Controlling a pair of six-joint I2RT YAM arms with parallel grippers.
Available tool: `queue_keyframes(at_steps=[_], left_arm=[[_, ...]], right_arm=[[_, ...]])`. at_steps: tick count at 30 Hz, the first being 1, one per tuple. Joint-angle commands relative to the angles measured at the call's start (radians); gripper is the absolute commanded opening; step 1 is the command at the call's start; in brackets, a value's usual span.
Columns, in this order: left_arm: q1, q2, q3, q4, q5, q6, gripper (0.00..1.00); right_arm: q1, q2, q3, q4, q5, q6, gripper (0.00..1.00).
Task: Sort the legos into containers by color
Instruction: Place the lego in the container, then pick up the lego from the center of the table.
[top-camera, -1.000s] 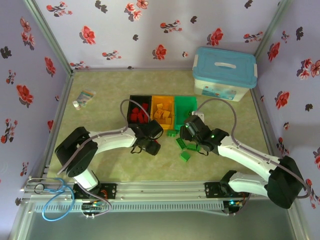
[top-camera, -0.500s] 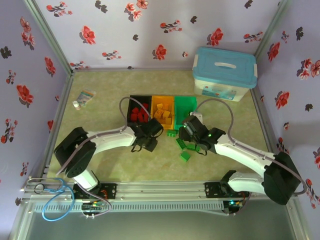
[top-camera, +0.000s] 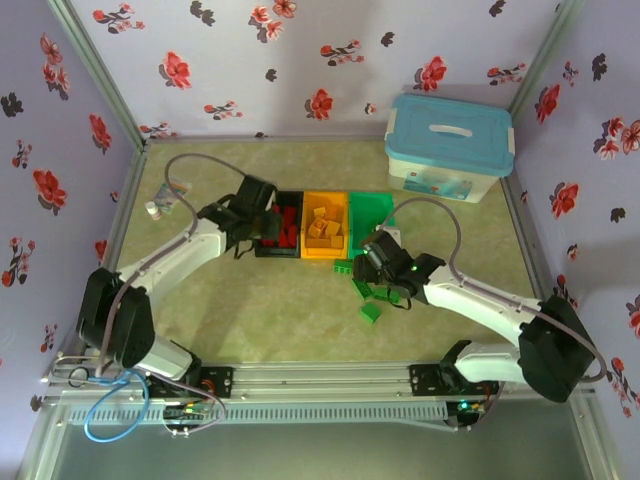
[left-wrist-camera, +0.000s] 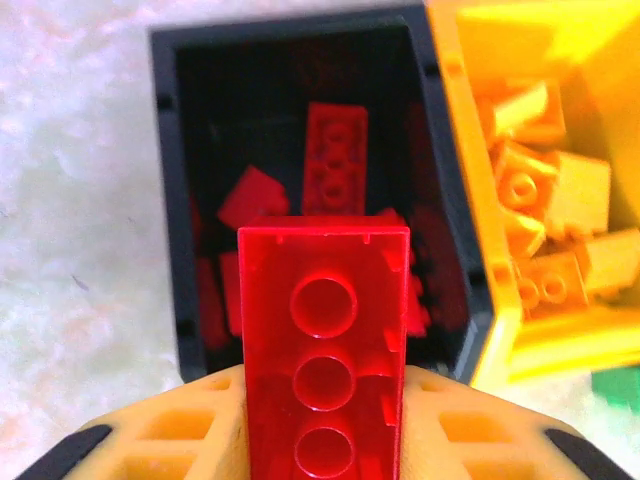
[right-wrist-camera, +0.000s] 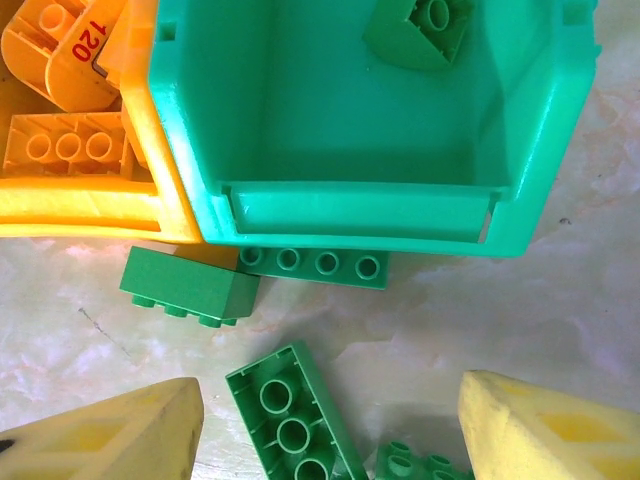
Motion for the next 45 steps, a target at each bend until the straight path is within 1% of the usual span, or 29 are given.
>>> queue_keyframes(at_steps=[1,2,3,5,6,7,10,14,22,27,34,37,39,45], left_arm=[[0.034,0.072,0.085,-0.004,0.019,0.047,0.34],[0.042,0.090,0.106,-0.007,0.023,0.050,0.35],[0.049,0.112,0.133,-0.014,0.027,0.053,0.39],[0.056,0.148,0.181,-0.032,0.025,0.052,0.59],[0.057,0.157,0.198,-0.038,0.022,0.044,0.65],[0.057,0.157,0.207,-0.037,0.024,0.038,0.67],[0.054,0.123,0.189,-0.014,0.037,0.020,0.68],[0.043,0.043,0.115,0.025,0.043,0.003,0.68],[-0.001,-0.164,-0.104,0.101,0.052,-0.033,0.68],[-0.014,-0.259,-0.210,0.102,0.050,-0.065,0.68],[-0.015,-0.346,-0.307,0.085,0.036,-0.093,0.68],[-0.015,-0.366,-0.334,0.084,0.036,-0.102,0.68],[-0.015,-0.378,-0.348,0.084,0.036,-0.103,0.68],[-0.015,-0.405,-0.379,0.090,0.031,-0.103,0.68]], right_arm=[[-0.005,-0.007,0.024,-0.005,-0.009,0.004,0.69],[-0.005,-0.012,0.023,-0.009,-0.007,0.004,0.69],[-0.006,-0.014,0.024,-0.010,-0.005,0.004,0.69],[-0.005,-0.021,0.022,-0.012,-0.004,0.003,0.71],[-0.005,-0.021,0.022,-0.014,-0.005,0.004,0.73],[-0.006,-0.021,0.022,-0.015,-0.006,0.004,0.74],[-0.005,-0.014,0.019,-0.015,-0.010,-0.002,0.76],[-0.003,0.015,0.025,-0.004,-0.030,-0.009,0.79],[0.018,0.131,0.110,-0.005,-0.038,-0.025,0.82],[0.050,0.237,0.187,-0.026,-0.018,0.001,0.80],[0.108,0.422,0.330,-0.112,0.036,0.063,0.75],[0.128,0.482,0.374,-0.152,0.078,0.095,0.69],[0.142,0.516,0.404,-0.190,0.125,0.110,0.68],[0.150,0.558,0.423,-0.212,0.156,0.144,0.67]])
